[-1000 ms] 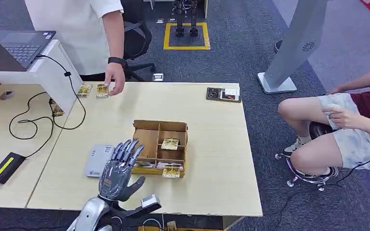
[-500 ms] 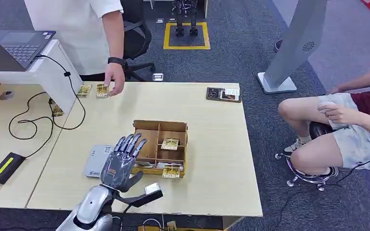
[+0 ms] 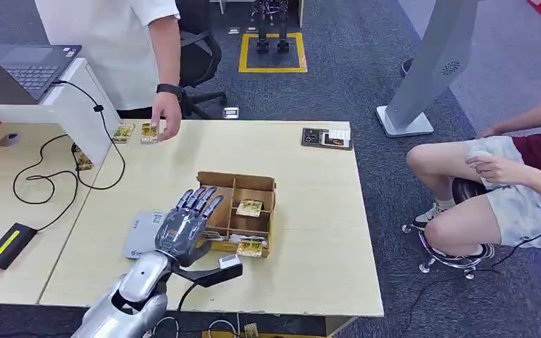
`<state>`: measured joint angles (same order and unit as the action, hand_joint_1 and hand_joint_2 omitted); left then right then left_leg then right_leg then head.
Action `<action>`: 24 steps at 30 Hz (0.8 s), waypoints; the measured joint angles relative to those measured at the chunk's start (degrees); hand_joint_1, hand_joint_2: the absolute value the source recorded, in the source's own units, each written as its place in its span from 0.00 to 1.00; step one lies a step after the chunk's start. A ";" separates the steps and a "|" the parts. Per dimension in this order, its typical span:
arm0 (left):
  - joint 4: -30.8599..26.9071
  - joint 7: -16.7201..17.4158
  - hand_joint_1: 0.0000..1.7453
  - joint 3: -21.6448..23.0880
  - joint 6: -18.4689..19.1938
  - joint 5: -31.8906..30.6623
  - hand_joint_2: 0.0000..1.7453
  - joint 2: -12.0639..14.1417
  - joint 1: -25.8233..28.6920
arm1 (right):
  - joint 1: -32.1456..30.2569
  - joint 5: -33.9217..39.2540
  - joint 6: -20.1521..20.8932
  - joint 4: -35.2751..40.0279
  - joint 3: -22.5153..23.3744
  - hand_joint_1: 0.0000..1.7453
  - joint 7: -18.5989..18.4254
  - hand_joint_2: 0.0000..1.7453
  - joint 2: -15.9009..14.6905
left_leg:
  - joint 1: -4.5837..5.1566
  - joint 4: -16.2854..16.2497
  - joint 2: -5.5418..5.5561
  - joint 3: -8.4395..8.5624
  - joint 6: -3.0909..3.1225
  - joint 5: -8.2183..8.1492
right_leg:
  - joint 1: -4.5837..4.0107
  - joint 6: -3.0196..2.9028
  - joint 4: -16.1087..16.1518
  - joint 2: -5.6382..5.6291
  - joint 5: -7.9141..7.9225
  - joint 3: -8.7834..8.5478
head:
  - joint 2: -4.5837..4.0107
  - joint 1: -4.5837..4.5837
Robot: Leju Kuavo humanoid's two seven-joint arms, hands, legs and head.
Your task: Pass the card to the sensor for recognition and then transmit it.
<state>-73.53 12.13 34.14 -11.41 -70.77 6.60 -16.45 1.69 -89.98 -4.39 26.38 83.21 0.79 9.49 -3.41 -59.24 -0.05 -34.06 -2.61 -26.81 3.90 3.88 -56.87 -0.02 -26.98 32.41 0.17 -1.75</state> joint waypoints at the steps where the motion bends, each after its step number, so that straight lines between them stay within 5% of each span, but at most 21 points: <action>1: 0.15 0.00 0.00 0.02 0.04 -0.02 1.00 -0.02 -0.15 | 0.00 0.00 0.00 -0.17 -0.07 0.00 0.00 1.00 -0.07 | 0.00 0.00 0.00 0.00 0.00 0.00 | 0.00 0.00 0.00 0.00 0.00 0.00 | 0.00 0.02; 7: 0.28 -0.02 0.00 0.44 0.98 0.37 1.00 0.00 -0.48 | 0.03 0.00 0.02 -0.66 -0.13 0.00 -0.18 1.00 -0.20 | 0.00 0.00 0.00 -0.01 0.00 -0.01 | 0.00 0.00 0.00 0.00 -0.01 0.01 | 0.00 0.02; 8: 0.28 -0.08 0.18 0.46 1.14 0.59 1.00 0.00 -0.48 | 0.03 0.00 0.02 -0.66 -0.13 0.00 -0.22 1.00 -0.20 | 0.00 0.00 0.00 -0.01 0.00 -0.01 | 0.00 0.00 0.00 0.00 -0.01 0.01 | 0.00 0.00; 9: 0.28 -0.20 0.91 0.48 1.22 0.74 1.00 0.00 -0.48 | 0.03 0.00 0.02 -0.66 -0.13 0.00 -0.22 1.00 -0.20 | 0.00 0.00 0.00 -0.01 0.00 -0.01 | 0.00 0.00 0.00 0.00 -0.01 0.01 | 0.00 0.02; 10: 0.28 -0.24 0.97 0.50 1.31 0.96 1.00 0.00 -0.48 | 0.03 0.00 0.02 -0.66 -0.13 0.00 -0.22 1.00 -0.20 | 0.00 0.00 0.00 -0.02 0.00 -0.01 | 0.00 0.00 0.00 0.00 -0.01 0.01 | 0.00 0.00; 24: 0.28 -1.57 1.00 0.59 1.07 2.73 1.00 0.07 -0.36 | 0.02 0.00 0.11 -0.63 -0.13 0.00 -0.28 1.00 -0.20 | 0.00 0.00 0.00 -0.02 0.00 0.00 | 0.00 0.00 0.00 0.00 -0.01 0.01 | 0.00 0.02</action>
<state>-73.24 10.56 34.73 -10.34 -68.04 6.67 -16.81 1.72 -89.99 -4.28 25.75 83.08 0.50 9.29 -3.41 -59.24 -0.05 -34.09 -2.61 -26.81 3.89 3.88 -56.87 -0.02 -26.99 32.42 0.17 -1.73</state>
